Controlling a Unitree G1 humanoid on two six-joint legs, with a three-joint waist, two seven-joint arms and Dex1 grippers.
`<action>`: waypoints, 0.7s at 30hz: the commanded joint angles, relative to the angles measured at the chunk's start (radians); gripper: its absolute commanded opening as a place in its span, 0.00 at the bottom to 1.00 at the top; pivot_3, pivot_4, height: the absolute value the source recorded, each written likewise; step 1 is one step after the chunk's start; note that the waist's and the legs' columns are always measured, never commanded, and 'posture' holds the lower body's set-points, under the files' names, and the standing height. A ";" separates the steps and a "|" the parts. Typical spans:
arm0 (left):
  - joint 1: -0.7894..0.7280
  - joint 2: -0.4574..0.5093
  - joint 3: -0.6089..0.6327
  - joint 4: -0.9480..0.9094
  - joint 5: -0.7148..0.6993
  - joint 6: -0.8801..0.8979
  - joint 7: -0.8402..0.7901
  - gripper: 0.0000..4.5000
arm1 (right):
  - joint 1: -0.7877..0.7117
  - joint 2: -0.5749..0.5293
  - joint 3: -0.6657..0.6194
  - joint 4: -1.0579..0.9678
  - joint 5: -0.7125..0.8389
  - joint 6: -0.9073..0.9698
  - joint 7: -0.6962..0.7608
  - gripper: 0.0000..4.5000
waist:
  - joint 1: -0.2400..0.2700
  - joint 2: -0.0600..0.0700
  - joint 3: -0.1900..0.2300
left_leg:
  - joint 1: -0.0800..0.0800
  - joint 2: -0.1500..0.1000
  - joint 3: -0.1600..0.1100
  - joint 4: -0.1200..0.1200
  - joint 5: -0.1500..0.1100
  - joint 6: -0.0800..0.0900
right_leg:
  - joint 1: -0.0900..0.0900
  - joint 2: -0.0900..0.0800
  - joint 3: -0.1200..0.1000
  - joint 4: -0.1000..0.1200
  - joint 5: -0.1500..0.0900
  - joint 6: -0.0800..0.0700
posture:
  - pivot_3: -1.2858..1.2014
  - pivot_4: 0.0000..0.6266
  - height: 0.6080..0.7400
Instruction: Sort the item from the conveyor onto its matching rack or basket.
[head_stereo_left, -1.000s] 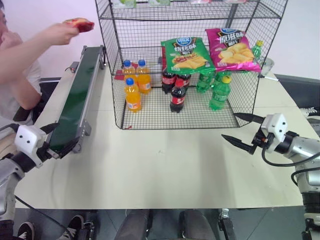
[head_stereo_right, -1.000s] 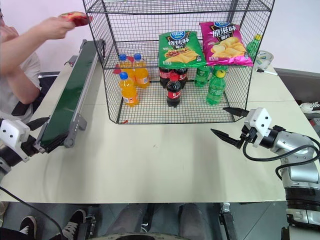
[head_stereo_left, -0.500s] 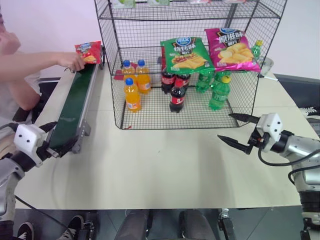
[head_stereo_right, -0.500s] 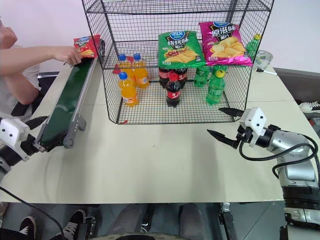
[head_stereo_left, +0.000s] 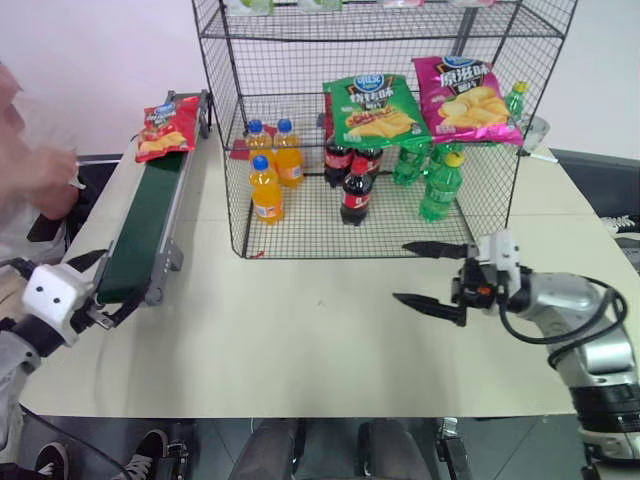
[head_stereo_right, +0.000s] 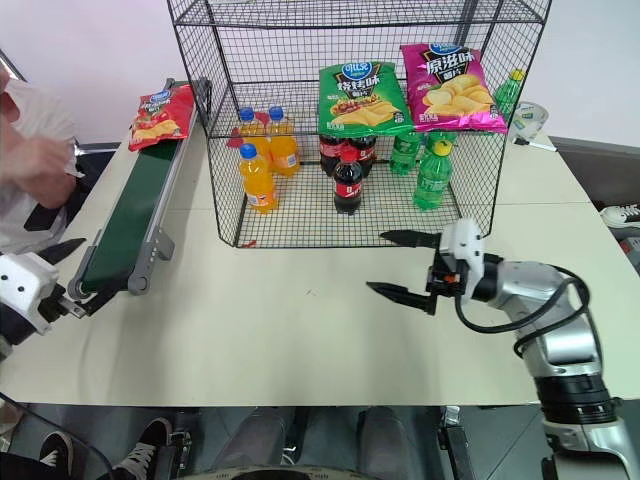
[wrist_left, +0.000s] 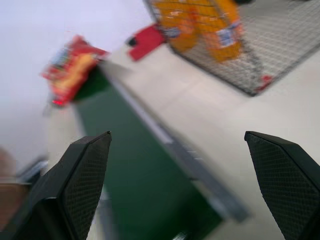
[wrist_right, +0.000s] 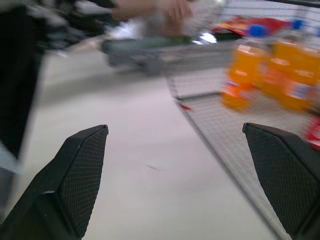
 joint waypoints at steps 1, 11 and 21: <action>0.003 0.016 0.041 0.017 0.093 -0.114 0.076 0.99 | -0.026 0.026 0.033 -0.023 -0.015 -0.031 0.017 1.00 | 0.000 0.000 0.000 | 0.000 0.000 0.000 0.000 0.000 0.000 | 0.000 0.000 0.000 0.000 0.000 0.000 | 0.52 0.24 1.00; 0.110 0.038 0.055 0.063 0.471 -0.396 0.340 0.99 | -0.045 0.093 0.058 0.015 -0.033 -0.029 -0.006 1.00 | 0.000 0.000 0.000 | 0.000 0.000 0.000 -0.005 0.000 0.000 | -0.001 0.000 0.000 -0.002 0.000 0.001 | 0.52 0.24 1.00; 0.251 -0.004 0.064 0.094 0.746 -0.430 0.651 0.99 | -0.049 0.091 0.052 0.008 -0.029 -0.007 -0.016 1.00 | 0.000 0.000 0.000 | 0.000 0.000 0.000 -0.006 0.000 0.000 | -0.001 0.000 0.000 -0.002 0.000 0.001 | 0.52 0.24 1.00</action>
